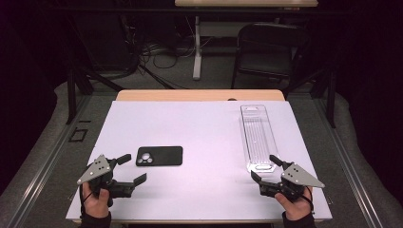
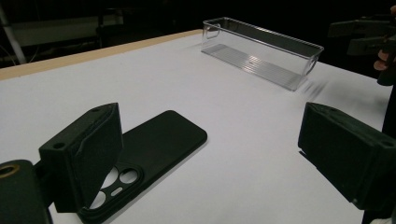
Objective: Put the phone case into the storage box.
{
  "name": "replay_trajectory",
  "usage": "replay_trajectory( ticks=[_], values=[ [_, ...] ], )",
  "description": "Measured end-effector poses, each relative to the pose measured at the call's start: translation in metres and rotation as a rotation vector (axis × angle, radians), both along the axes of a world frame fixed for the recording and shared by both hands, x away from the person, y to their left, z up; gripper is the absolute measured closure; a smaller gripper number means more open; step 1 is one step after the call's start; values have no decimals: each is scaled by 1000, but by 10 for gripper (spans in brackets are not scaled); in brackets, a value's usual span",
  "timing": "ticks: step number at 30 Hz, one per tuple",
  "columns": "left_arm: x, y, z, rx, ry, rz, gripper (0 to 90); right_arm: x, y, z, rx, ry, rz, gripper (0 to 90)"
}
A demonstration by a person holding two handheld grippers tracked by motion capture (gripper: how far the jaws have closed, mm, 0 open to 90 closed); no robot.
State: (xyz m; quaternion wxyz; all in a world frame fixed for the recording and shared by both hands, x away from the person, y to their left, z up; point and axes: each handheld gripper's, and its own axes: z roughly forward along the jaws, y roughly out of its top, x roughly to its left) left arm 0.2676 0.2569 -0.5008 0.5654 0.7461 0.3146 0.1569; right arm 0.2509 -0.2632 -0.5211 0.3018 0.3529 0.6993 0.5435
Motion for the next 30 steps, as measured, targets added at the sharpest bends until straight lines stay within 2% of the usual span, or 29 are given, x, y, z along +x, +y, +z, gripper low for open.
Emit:
replay_trajectory(
  ticks=[2, 10, 12, 13, 14, 15, 19, 22, 23, 24, 25, 26, 28, 30],
  values=[
    [0, 0, 0, 7, 14, 4, 71, 0, 1, 0, -5, -2, 2, 143],
    [2, -1, 1, -10, 37, 23, 71, 0, 1, 0, -6, 7, 0, 143],
    [4, -2, 2, -8, 53, 34, 71, 0, 1, 0, -6, 12, 1, 143],
    [7, -3, 4, -6, 75, 47, 70, 0, 1, 0, -4, 13, -1, 143],
    [7, -3, 4, -6, 75, 47, 70, 0, 1, 0, -4, 13, -1, 143],
    [11, -4, 7, 3, 92, 67, 70, 0, 0, 0, 3, 13, -3, 143],
    [16, -3, 12, -3, 107, 72, 62, 0, 0, 0, 3, 17, -6, 143],
    [26, -5, 17, 20, 150, 105, 51, 0, 0, -1, -3, 30, -5, 143],
    [26, -5, 17, 20, 150, 105, 52, 0, 1, -1, -1, 27, -4, 143],
    [29, -5, 17, 31, 162, 111, 57, 0, 1, -2, -5, 29, -2, 143],
    [35, -7, 18, 59, 185, 121, 63, 0, 1, -2, -5, 31, -3, 143],
    [35, -7, 18, 59, 185, 121, 73, 0, 1, -2, -5, 31, -3, 143],
    [44, -8, 20, 94, 205, 129, 87, 2, 3, -4, -5, 34, -2, 143],
    [49, -7, 23, 99, 206, 123, 152, 2, 3, -4, -14, 36, 2, 143]
  ],
)
